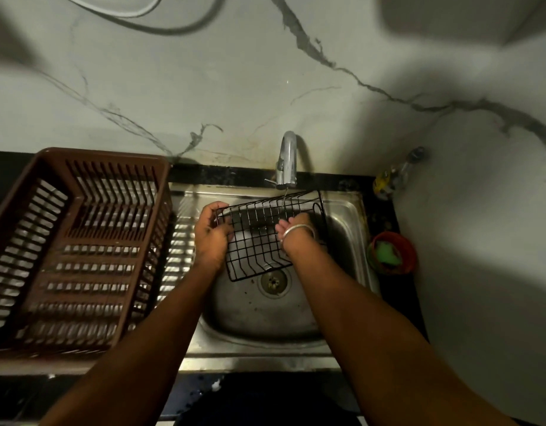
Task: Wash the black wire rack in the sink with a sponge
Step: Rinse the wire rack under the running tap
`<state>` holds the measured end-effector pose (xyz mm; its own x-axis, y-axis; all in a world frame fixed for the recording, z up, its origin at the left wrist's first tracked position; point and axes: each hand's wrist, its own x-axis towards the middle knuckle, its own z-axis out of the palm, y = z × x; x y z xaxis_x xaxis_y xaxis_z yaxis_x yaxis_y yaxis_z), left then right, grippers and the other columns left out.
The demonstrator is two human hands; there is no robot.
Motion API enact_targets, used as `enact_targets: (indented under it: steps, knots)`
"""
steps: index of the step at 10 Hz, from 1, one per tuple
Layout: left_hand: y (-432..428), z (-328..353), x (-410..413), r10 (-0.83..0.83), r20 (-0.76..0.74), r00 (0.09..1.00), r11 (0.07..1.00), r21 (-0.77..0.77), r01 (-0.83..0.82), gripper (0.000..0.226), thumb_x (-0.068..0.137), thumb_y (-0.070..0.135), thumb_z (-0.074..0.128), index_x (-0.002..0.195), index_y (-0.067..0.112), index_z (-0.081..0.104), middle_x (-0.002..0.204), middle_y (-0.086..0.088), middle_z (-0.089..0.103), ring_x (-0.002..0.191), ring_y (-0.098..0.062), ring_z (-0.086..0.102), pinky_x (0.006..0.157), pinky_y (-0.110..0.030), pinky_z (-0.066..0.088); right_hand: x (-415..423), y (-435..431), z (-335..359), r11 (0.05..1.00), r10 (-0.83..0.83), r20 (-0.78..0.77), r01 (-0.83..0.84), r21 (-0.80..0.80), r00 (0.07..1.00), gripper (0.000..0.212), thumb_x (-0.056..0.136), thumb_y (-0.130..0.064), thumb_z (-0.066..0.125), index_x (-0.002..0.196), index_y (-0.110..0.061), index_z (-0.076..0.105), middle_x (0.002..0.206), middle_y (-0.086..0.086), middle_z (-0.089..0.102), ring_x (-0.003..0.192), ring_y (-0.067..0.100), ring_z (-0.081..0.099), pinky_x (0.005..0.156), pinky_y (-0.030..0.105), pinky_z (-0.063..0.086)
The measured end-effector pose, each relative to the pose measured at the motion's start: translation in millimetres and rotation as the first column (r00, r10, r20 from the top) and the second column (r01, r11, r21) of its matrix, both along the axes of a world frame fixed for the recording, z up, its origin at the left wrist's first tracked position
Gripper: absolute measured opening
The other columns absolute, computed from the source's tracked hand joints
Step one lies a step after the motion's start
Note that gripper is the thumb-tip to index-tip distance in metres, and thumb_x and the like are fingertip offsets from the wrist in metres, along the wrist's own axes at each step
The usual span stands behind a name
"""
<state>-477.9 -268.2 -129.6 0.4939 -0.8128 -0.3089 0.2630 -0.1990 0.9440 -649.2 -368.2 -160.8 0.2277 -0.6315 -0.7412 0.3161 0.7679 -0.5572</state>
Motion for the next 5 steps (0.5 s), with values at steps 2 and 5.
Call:
enact_targets:
  steps: [2,5]
  knots:
    - [-1,-4,10,0.032,-0.047,0.998,0.999,0.023,-0.031,0.059,0.088,-0.014,0.052,0.121,0.032,0.069,0.106,0.010,0.074,0.079,-0.007,0.069,0.067,-0.037,0.054,7,4,51,0.998,-0.063,-0.279,0.056,-0.034,0.958,0.033,0.108,-0.012,0.037,0.129,0.002,0.059,0.127,0.024,0.069,0.114,0.037,0.071,0.082,0.038,0.057]
    - [-7,-5,-20,-0.058,-0.234,0.971,0.997,0.030,0.066,0.044,0.093,-0.014,0.045,0.109,0.021,0.067,0.099,-0.002,0.078,0.088,-0.019,0.070,0.076,-0.033,0.056,-11,10,56,0.996,0.054,-0.125,-0.062,-0.069,0.991,0.029,0.105,-0.012,0.044,0.121,-0.002,0.066,0.122,0.019,0.073,0.100,0.026,0.074,0.085,0.036,0.059]
